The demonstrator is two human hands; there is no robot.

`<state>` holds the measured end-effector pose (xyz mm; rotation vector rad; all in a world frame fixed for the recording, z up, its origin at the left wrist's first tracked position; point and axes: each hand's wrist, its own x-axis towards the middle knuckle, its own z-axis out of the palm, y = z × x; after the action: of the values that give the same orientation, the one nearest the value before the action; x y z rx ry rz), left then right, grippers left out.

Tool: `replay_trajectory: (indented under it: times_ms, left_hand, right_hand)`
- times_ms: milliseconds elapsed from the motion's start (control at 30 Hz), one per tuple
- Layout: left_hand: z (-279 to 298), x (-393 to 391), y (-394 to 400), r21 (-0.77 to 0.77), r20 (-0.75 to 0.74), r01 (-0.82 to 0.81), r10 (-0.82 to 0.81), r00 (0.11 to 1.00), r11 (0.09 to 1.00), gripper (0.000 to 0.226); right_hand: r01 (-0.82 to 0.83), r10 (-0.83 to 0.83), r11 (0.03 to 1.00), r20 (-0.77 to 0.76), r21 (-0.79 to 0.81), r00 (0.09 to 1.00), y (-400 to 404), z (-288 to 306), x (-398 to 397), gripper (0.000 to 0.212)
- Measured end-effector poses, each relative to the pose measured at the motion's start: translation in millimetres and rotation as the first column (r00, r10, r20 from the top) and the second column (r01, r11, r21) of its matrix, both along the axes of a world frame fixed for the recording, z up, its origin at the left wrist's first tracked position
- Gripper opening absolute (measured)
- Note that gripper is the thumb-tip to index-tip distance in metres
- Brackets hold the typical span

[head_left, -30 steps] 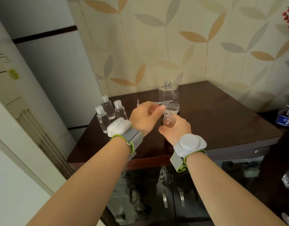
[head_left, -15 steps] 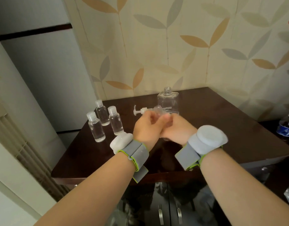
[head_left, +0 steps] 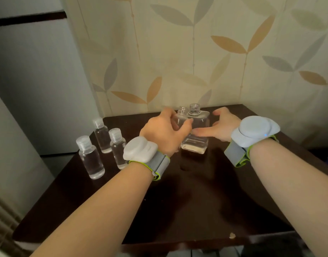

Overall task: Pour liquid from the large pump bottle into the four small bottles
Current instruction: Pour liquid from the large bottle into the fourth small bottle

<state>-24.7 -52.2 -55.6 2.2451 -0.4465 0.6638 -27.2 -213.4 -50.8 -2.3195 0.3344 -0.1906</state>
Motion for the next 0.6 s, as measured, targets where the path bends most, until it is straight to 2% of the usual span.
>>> replay_trajectory:
  times_ms: [133, 300, 433, 533, 600]
  left_hand:
    - [-7, 10, -4, 0.042, 0.059, -0.061, 0.058, 0.997, 0.997, 0.031]
    - [-12, 21, -6, 0.047, -0.014, -0.020, 0.020, 1.000, 0.999, 0.034]
    - [-5, 12, -4, 0.072, 0.043, -0.006, 0.003, 0.999, 0.997, 0.038]
    - [-9, 4, -3, 0.183, 0.109, -0.029, 0.009, 0.994, 0.983, 0.051]
    - [-11, 0, -3, 0.266, 0.125, -0.038, 0.005, 0.992, 0.963, 0.050]
  right_hand:
    - [-0.088, 0.084, 0.995, 0.114, 0.038, 0.990, 4, -6, 10, 0.088]
    - [-0.199, 0.180, 0.979, 0.269, 0.045, 0.946, 12, -22, 17, 0.065]
    - [-0.205, 0.178, 0.979, 0.428, 0.019, 0.886, 15, -23, 13, 0.046]
    - [-0.198, 0.191, 0.979, 0.495, -0.039, 0.848, 15, -25, 14, 0.046]
    - [-0.178, 0.182, 0.982, 0.521, -0.059, 0.834, 14, -25, 14, 0.046]
